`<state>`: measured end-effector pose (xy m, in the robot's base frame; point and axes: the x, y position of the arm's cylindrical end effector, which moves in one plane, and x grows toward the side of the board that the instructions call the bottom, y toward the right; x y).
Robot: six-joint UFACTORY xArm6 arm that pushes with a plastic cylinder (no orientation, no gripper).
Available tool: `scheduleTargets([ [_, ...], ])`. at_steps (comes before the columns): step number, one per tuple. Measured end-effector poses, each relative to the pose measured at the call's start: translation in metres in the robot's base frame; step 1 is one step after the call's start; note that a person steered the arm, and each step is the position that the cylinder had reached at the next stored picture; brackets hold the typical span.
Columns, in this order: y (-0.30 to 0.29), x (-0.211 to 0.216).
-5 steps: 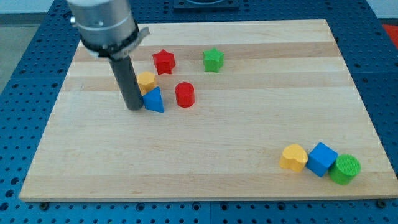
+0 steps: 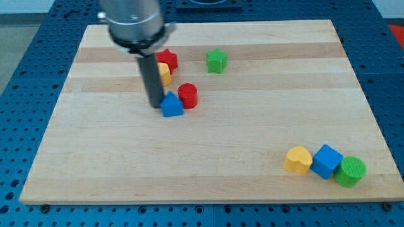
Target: Slide the blue triangle to the left side of the yellow heart
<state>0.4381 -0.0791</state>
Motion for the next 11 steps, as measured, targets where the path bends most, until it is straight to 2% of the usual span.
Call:
scheduleTargets([
  [1,0.050,0.000],
  [2,0.071,0.000],
  [4,0.027,0.005],
  [6,0.076,0.018],
  [8,0.079,0.026],
  [10,0.130,0.039],
  [11,0.134,0.043],
])
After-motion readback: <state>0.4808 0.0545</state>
